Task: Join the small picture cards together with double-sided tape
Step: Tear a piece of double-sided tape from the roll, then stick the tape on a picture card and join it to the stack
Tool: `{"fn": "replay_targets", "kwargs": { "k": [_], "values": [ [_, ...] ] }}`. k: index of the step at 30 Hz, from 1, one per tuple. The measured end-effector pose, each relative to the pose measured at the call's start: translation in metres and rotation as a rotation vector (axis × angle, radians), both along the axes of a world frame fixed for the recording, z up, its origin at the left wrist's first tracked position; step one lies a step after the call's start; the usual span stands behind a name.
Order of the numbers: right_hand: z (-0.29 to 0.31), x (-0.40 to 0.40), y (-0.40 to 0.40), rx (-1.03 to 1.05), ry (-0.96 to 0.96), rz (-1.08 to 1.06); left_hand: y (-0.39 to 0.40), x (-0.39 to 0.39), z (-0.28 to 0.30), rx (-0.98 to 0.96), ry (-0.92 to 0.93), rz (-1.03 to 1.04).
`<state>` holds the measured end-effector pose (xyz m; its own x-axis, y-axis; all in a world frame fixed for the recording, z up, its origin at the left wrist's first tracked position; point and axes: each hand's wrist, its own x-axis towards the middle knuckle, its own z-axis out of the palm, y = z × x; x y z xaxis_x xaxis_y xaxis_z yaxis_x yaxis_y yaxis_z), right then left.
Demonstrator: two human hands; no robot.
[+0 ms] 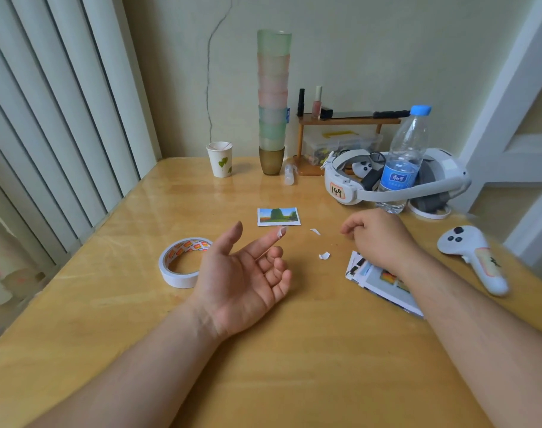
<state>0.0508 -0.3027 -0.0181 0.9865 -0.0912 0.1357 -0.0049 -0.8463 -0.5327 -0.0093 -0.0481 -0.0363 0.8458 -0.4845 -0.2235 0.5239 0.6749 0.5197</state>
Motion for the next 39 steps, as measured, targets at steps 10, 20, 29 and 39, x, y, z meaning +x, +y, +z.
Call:
{"fn": "replay_targets", "kwargs": {
  "k": [10, 20, 29, 39],
  "values": [
    [0.014, -0.066, -0.062, -0.162, 0.339, -0.002, -0.009, -0.008, 0.001, 0.053, -0.067, -0.149],
    [0.001, -0.065, -0.082, 0.165, 0.201, -0.097, -0.015, -0.016, 0.004, 0.069, -0.099, -0.18],
    [0.033, -0.084, -0.076, 0.756, 0.194, 0.119, -0.015, -0.016, 0.005, 0.203, -0.191, -0.056],
    [0.052, -0.073, 0.021, 0.63, 0.288, 0.332, -0.022, -0.028, 0.015, 0.343, -0.352, 0.166]
  ]
}}
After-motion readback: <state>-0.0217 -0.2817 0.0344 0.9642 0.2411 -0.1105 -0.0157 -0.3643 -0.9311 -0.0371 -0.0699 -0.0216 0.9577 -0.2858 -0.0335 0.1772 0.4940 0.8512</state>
